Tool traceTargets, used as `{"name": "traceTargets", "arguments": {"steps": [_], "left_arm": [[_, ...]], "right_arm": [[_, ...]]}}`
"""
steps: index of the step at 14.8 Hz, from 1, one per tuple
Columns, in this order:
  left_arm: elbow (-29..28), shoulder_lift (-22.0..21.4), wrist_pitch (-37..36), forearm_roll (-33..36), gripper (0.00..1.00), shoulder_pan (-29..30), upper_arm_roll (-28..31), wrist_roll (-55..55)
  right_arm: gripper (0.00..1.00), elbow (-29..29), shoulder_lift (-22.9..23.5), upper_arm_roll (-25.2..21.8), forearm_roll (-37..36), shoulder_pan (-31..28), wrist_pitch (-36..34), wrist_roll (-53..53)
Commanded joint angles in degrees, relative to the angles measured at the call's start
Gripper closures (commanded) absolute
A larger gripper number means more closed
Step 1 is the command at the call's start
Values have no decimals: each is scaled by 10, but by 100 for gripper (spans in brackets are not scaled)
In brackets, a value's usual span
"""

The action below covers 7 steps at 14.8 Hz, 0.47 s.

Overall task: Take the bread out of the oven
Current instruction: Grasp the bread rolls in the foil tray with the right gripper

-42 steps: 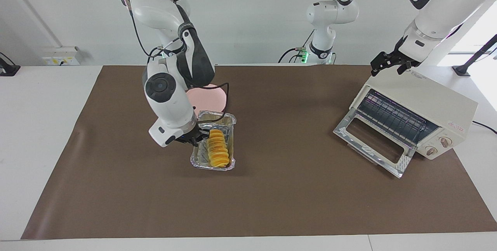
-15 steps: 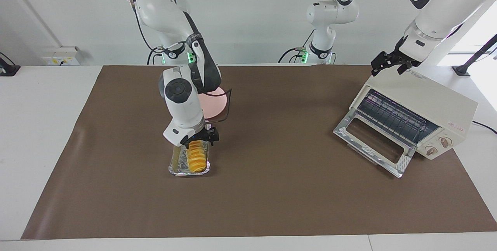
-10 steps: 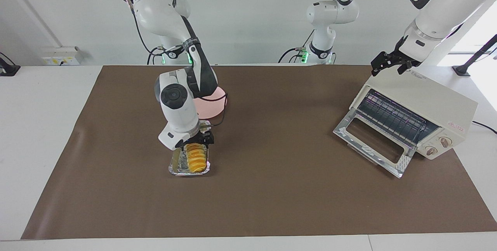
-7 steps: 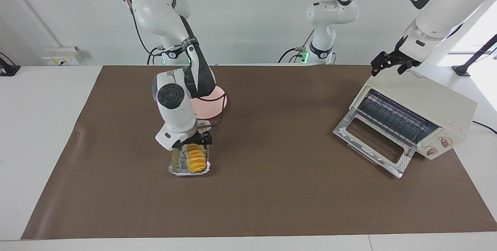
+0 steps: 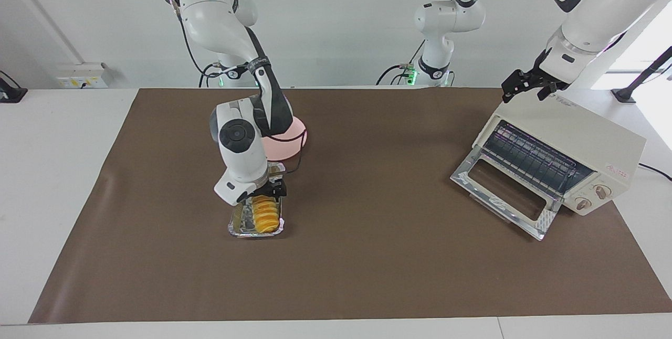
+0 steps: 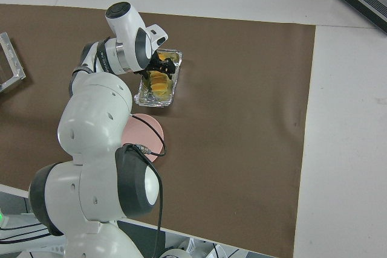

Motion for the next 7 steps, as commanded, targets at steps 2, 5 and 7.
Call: {"name": "traceTargets", "arguments": {"steps": [2, 5, 7], "left_arm": [[-6, -12, -2, 12, 0, 1, -1, 0], [-6, -12, -2, 12, 0, 1, -1, 0], [-6, -12, -2, 12, 0, 1, -1, 0]], "right_arm": [[55, -21, -7, 5, -9, -5, 27, -17], [100, -17, -7, 5, -9, -5, 25, -25], [100, -12, -7, 5, -8, -6, 15, -25]]}}
